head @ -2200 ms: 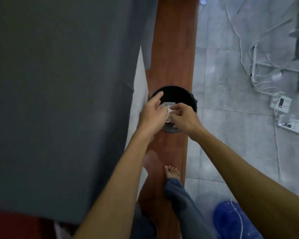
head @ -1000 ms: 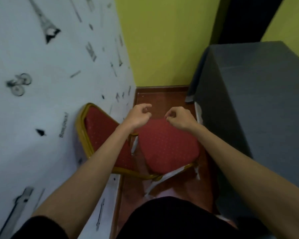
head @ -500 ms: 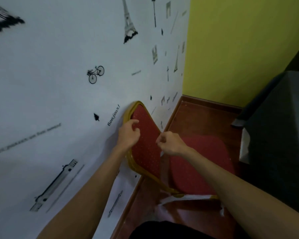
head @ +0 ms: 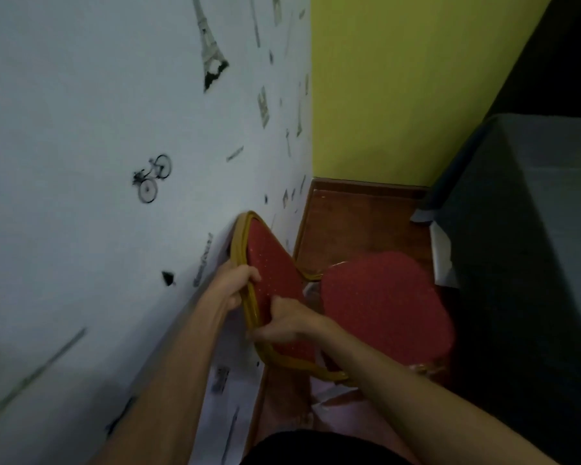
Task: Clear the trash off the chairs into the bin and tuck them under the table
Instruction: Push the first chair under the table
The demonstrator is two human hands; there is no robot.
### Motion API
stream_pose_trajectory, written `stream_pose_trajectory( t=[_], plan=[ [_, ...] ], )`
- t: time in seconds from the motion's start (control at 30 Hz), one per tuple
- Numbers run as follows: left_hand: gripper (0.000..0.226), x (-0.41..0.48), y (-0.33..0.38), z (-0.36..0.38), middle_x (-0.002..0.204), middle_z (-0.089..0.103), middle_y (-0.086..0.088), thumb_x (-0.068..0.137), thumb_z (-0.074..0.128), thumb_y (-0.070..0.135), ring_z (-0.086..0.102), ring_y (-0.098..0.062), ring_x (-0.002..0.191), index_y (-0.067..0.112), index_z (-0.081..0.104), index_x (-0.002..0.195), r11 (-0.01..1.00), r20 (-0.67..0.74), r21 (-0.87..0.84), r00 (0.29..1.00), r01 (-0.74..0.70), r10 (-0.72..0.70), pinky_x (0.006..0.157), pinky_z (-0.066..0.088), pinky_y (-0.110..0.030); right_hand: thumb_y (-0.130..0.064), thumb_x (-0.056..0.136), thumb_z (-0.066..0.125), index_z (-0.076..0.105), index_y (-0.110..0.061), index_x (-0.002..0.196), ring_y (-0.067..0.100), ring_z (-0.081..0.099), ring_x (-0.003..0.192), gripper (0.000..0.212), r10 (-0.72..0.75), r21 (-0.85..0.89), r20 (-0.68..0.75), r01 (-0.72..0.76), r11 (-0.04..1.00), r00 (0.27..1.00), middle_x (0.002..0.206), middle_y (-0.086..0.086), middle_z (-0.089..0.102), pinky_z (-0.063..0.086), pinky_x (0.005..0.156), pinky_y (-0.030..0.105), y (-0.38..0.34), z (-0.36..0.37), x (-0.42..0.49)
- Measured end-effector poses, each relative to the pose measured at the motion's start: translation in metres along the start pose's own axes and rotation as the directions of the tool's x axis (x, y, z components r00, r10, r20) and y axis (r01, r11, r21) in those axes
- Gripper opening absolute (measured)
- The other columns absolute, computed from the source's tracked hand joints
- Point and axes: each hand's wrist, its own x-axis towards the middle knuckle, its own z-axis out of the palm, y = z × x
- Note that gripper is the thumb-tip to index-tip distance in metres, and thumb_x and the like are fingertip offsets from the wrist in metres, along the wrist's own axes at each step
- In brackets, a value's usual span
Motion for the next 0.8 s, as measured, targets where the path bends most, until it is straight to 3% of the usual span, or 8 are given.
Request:
stream_pose_trajectory(
  t=[0.13,0.27,0.37,0.53,0.73,0.8],
  plan=[
    [0.053,0.021,0.002,0.010,0.098,0.068,-0.022,0.065,0.052,-0.024,0.066,-0.040,0.093,0.000,0.066,0.109,1.000,0.147,-0.019,0.989,0.014,-0.011,0.078,0.058,-0.051,-0.048,0.079,0.076,0.031,-0.003,0.148,0.038,0.052,0.132,0.094,0.162,0.169,-0.140,-0.138,0.976,0.977,0.145,0.019,0.049,0.047,0.104,0.042,-0.003,0.013,0.011],
    [0.058,0.026,0.015,0.043,0.106,0.068,-0.023,0.060,0.051,-0.023,0.065,-0.043,0.103,-0.003,0.064,0.113,1.000,0.233,-0.012,0.972,0.026,-0.023,0.084,0.056,-0.060,-0.036,0.084,0.073,0.024,-0.004,0.150,0.040,0.050,0.134,0.088,0.288,0.285,-0.281,-0.207,0.936,0.915,0.147,0.020,0.046,0.044,0.107,0.044,0.005,0.010,0.015],
    [0.051,0.029,0.022,0.075,0.104,0.067,-0.022,0.062,0.052,-0.021,0.066,-0.039,0.097,0.001,0.065,0.107,0.999,0.290,0.037,0.957,0.002,-0.013,0.089,0.052,-0.064,-0.034,0.088,0.069,0.026,0.000,0.149,0.042,0.050,0.134,0.081,0.358,0.371,-0.369,-0.217,0.903,0.858,0.146,0.022,0.046,0.043,0.107,0.045,0.018,-0.001,0.012],
    [0.053,0.039,0.022,0.129,0.102,0.066,-0.021,0.058,0.054,-0.017,0.066,-0.039,0.096,0.002,0.064,0.106,0.994,0.375,0.102,0.925,0.029,-0.065,0.084,0.056,-0.056,-0.027,0.085,0.071,0.029,-0.001,0.148,0.043,0.051,0.133,0.080,0.440,0.456,-0.424,-0.232,0.859,0.792,0.148,0.020,0.046,0.043,0.107,0.046,0.055,-0.018,0.002],
    [0.042,0.043,0.031,0.191,0.085,0.065,-0.013,0.064,0.050,-0.021,0.063,-0.032,0.081,0.009,0.062,0.090,0.990,0.437,0.140,0.896,0.021,-0.081,0.068,0.057,-0.041,-0.024,0.085,0.071,0.023,-0.002,0.155,0.042,0.047,0.138,0.088,0.506,0.509,-0.410,-0.269,0.817,0.759,0.154,0.020,0.042,0.041,0.110,0.046,0.098,-0.047,-0.005],
    [0.039,0.046,0.036,0.212,0.081,0.062,-0.013,0.065,0.049,-0.022,0.061,-0.031,0.079,0.010,0.060,0.085,0.988,0.460,0.157,0.885,0.005,-0.078,0.070,0.056,-0.042,-0.024,0.084,0.071,0.022,-0.003,0.156,0.042,0.047,0.138,0.089,0.527,0.522,-0.407,-0.284,0.804,0.746,0.154,0.019,0.043,0.041,0.110,0.046,0.113,-0.059,-0.006]
  ],
)
